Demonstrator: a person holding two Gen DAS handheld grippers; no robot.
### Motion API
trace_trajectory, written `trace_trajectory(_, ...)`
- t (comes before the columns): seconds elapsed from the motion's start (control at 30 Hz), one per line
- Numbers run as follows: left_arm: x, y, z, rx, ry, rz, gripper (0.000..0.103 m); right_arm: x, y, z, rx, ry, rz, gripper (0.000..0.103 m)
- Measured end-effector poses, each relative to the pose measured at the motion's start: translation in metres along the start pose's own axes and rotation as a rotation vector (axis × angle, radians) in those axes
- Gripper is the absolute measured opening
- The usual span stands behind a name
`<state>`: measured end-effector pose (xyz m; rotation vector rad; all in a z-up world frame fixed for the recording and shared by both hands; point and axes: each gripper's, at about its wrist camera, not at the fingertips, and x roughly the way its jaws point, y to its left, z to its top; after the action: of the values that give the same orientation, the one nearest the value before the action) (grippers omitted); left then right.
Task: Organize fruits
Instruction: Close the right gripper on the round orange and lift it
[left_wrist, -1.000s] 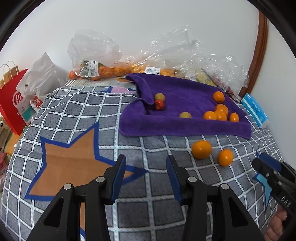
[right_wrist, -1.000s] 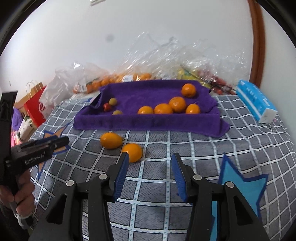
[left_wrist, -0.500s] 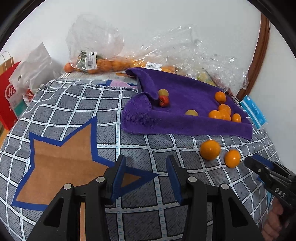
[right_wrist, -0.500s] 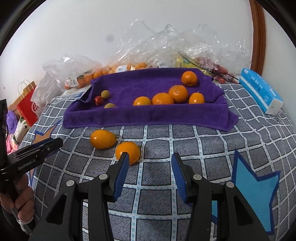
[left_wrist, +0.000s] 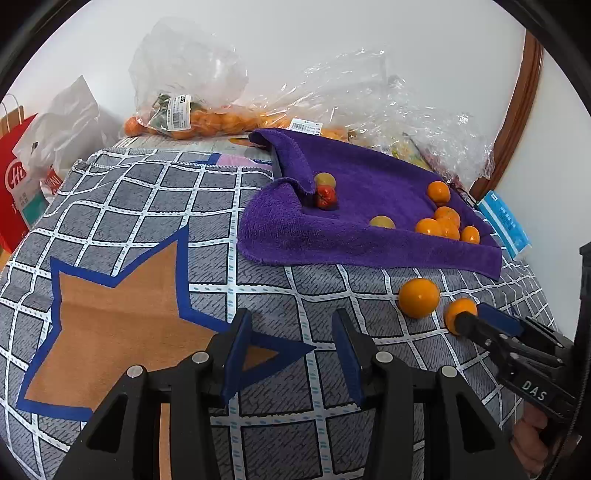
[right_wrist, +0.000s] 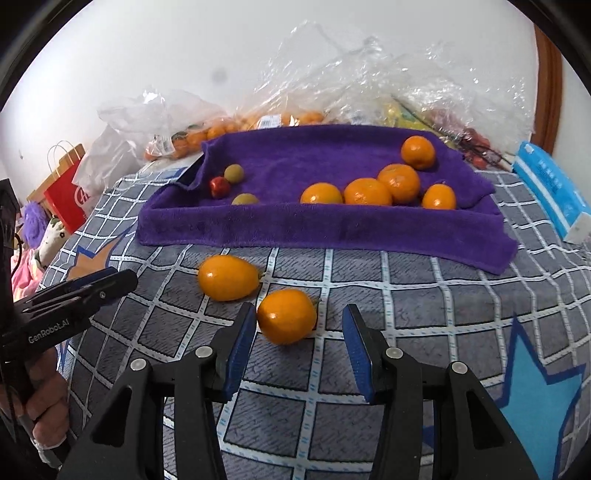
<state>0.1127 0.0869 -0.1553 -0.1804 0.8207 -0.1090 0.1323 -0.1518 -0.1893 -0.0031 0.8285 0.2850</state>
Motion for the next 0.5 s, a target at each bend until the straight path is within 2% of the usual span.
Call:
trace_trajectory(0.1,0.000,-0.001,0.000,0.004,0.001,-0.002,0.043,0.006,0.002,-0.001,-0.015,0.030,-0.011,0.034)
trace_trajectory(0.5,0.000,-0.002,0.000,0.007,-0.003,-0.024,0.043,-0.023,-0.013,-0.006,0.036,-0.027,0.008,0.034)
